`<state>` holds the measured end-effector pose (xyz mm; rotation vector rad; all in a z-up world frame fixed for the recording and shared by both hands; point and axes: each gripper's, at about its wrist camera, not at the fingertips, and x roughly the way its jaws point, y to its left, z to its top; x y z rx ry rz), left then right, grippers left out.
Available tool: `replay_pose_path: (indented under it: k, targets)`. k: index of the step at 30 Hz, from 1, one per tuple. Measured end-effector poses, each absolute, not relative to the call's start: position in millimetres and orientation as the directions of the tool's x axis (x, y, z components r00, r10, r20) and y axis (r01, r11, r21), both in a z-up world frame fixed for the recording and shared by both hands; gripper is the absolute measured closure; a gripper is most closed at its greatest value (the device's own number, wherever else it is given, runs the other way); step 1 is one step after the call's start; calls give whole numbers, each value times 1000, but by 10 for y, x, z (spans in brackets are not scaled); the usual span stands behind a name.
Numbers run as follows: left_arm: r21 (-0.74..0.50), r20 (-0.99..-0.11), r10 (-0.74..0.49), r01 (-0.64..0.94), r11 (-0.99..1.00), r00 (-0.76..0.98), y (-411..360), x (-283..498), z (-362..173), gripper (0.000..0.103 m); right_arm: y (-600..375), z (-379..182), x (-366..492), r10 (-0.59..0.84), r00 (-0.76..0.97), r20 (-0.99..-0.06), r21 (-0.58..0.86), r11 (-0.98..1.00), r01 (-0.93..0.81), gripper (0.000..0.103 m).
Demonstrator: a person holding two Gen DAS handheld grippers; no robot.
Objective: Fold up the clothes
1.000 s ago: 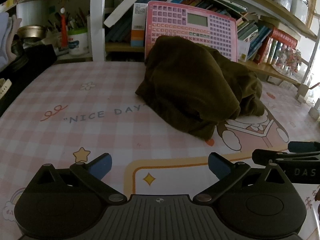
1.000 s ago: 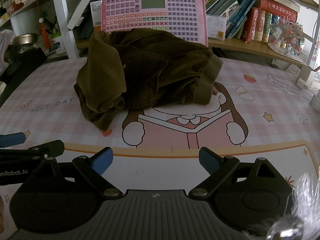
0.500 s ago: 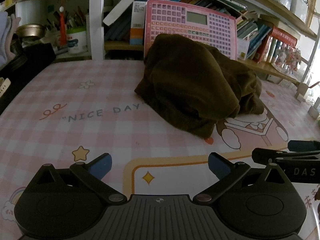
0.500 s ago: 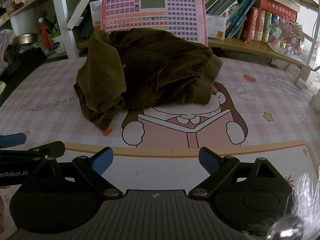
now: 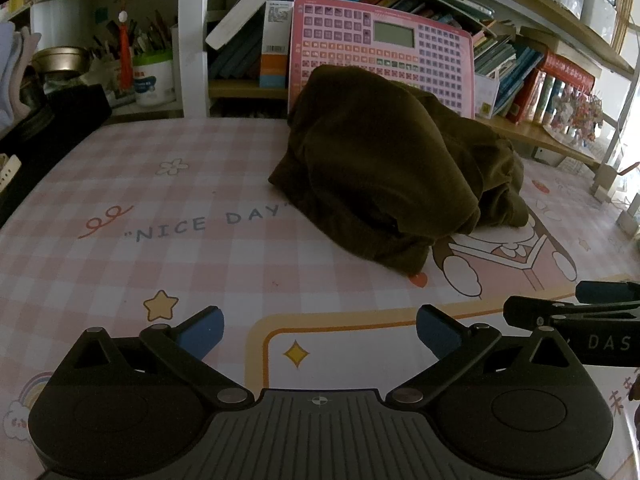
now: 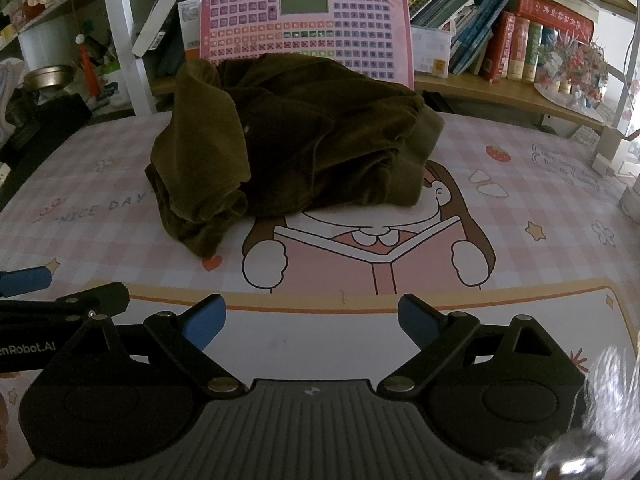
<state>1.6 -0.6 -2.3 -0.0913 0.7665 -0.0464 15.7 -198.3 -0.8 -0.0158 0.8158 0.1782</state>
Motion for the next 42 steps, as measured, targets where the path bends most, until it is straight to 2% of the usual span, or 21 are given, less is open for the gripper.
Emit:
replay_pose_path:
  k: [42]
  targets:
    - [-98, -700, -77, 11, 995, 710, 1, 29, -39, 0, -1981, -25, 147, 141, 670, -729, 49, 987, -154, 9]
